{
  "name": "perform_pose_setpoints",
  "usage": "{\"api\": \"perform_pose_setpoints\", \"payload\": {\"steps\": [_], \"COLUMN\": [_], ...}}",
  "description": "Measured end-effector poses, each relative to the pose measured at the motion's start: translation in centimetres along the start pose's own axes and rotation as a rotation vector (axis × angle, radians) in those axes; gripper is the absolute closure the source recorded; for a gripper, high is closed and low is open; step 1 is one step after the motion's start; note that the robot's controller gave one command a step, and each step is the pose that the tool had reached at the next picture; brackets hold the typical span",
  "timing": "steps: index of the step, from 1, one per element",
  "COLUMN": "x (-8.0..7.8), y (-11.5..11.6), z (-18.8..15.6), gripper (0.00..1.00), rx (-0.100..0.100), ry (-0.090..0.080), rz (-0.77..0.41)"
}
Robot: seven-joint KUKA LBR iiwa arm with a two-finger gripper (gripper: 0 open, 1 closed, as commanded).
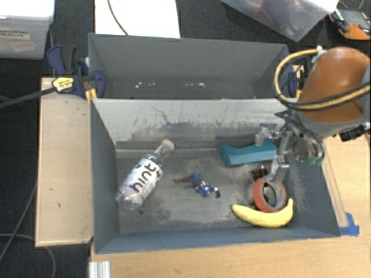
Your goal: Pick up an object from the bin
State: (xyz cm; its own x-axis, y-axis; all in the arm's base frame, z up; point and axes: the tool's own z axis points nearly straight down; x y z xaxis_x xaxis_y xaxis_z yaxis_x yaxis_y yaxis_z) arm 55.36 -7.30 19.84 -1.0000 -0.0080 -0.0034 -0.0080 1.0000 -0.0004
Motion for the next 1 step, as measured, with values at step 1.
{"api": "perform_pose_setpoints", "payload": {"steps": [1], "x": [0.00], "y": [0.00], "z": [0.00], "gripper": [0.00], "rx": [0.000], "ry": [0.000], "rz": [0.000]}}
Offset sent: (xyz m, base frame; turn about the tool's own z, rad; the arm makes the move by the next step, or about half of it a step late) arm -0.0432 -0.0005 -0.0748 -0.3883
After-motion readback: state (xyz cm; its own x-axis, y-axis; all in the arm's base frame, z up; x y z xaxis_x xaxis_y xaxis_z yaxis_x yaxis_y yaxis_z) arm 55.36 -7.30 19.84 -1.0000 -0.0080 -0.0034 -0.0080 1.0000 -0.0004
